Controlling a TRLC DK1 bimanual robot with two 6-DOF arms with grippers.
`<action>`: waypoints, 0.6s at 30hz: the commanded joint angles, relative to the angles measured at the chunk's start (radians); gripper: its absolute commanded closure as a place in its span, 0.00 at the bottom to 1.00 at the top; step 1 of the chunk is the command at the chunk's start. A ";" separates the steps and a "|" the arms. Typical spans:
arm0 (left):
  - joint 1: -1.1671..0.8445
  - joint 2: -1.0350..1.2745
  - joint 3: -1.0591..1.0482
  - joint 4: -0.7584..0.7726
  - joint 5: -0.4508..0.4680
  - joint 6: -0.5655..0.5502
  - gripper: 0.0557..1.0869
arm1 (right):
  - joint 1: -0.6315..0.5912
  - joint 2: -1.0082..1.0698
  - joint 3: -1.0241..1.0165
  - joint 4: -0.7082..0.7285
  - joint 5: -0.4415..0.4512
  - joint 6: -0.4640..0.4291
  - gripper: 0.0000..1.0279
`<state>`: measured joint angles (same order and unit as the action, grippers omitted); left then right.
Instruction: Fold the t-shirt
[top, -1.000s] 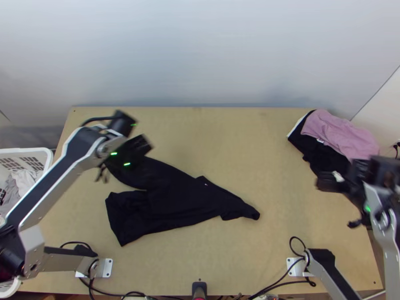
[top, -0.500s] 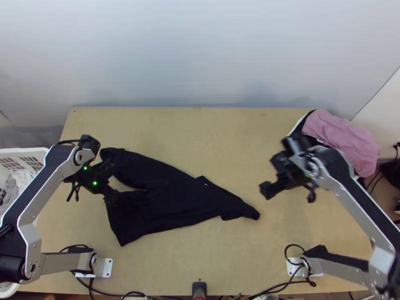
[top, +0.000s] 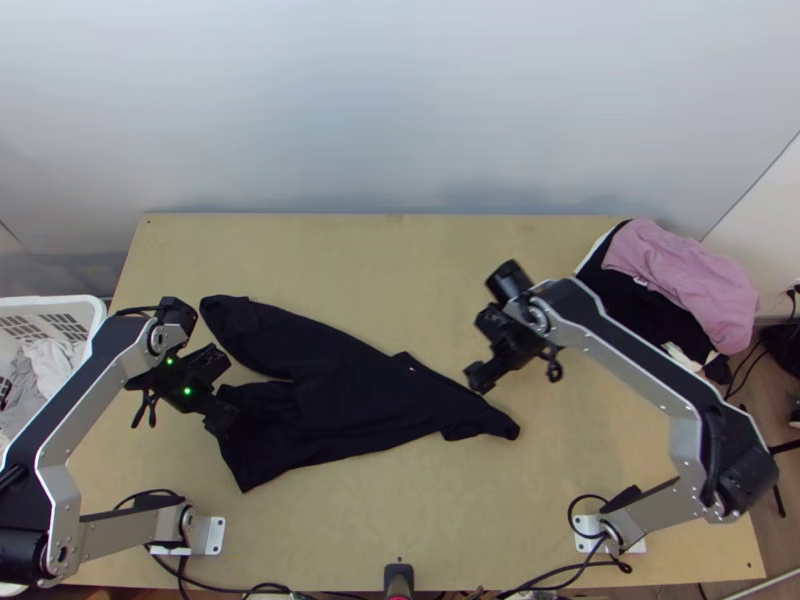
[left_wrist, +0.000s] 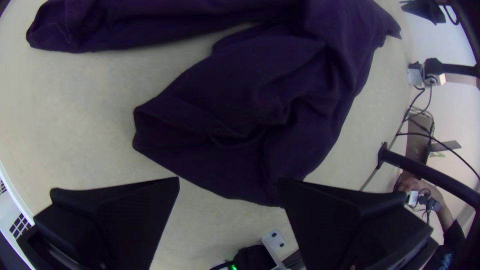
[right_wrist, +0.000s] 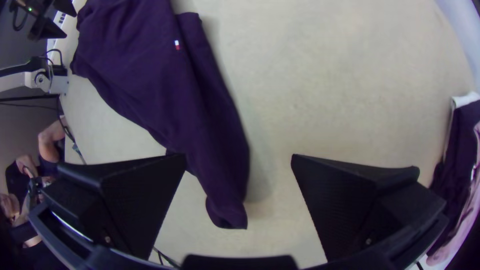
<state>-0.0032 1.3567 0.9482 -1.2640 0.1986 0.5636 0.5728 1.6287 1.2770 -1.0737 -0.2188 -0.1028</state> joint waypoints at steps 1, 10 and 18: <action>0.003 0.010 0.020 0.028 0.016 -0.065 0.10 | 0.085 0.091 0.015 0.089 -0.025 0.052 0.07; -0.014 -0.031 -0.008 0.009 0.050 -0.094 0.10 | 0.125 0.142 0.007 0.155 -0.033 0.054 0.16; -0.083 -0.045 -0.071 0.029 0.102 -0.139 0.41 | 0.114 0.191 0.035 0.227 -0.033 0.052 0.24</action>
<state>-0.0502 1.3243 0.9138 -1.2491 0.2672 0.4576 0.6884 1.7836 1.2938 -0.8993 -0.2512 -0.0525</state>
